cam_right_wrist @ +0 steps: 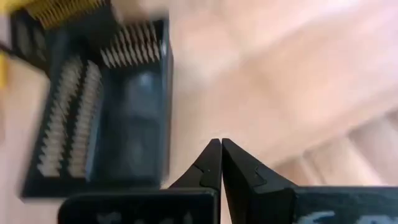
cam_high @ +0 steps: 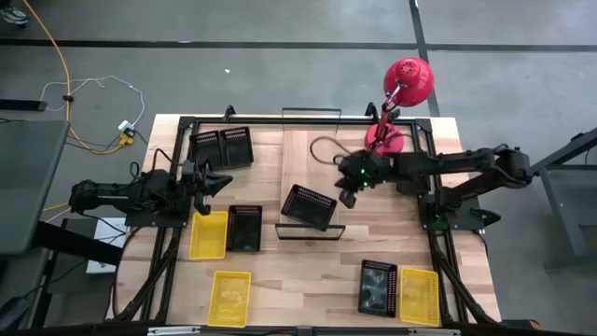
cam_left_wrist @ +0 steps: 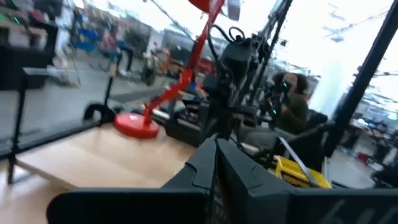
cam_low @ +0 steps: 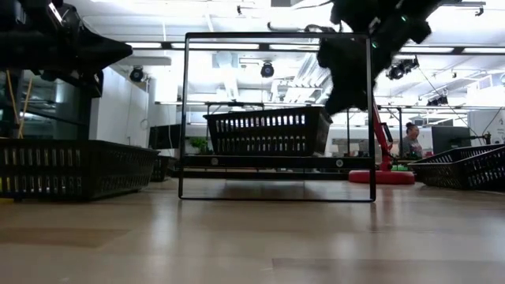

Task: Stack baskets on shelf by color
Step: Put the black bin on the shelf

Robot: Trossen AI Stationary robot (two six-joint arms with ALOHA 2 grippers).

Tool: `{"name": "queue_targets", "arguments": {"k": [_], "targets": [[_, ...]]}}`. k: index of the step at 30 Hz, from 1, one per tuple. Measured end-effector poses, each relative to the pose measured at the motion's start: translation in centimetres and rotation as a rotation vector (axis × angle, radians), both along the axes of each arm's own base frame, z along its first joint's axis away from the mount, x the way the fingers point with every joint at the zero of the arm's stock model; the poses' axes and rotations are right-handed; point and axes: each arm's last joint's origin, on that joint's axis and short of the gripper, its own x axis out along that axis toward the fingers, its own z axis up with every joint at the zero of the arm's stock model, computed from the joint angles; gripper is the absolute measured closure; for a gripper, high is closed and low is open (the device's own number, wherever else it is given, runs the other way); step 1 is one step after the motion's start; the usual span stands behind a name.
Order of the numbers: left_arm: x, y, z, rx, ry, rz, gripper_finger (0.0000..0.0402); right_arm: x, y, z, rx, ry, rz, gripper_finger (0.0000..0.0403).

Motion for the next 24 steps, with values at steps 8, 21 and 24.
{"name": "queue_targets", "arguments": {"k": [8,21,24], "targets": [[-0.3,0.2,1.0,-0.1,-0.152,0.064,0.0398,2.5,-1.2,5.6,0.073,-0.142,-0.123,0.0403],[-0.5,0.2,1.8,-0.229,-0.288,0.027,0.0398,0.7,4.0,6.2,0.178,0.07,-0.081,0.0403],[-0.1,0.1,1.5,-0.256,-0.255,-0.012,0.0398,-0.4,5.6,6.3,0.143,0.123,-0.076,0.0403]]}}
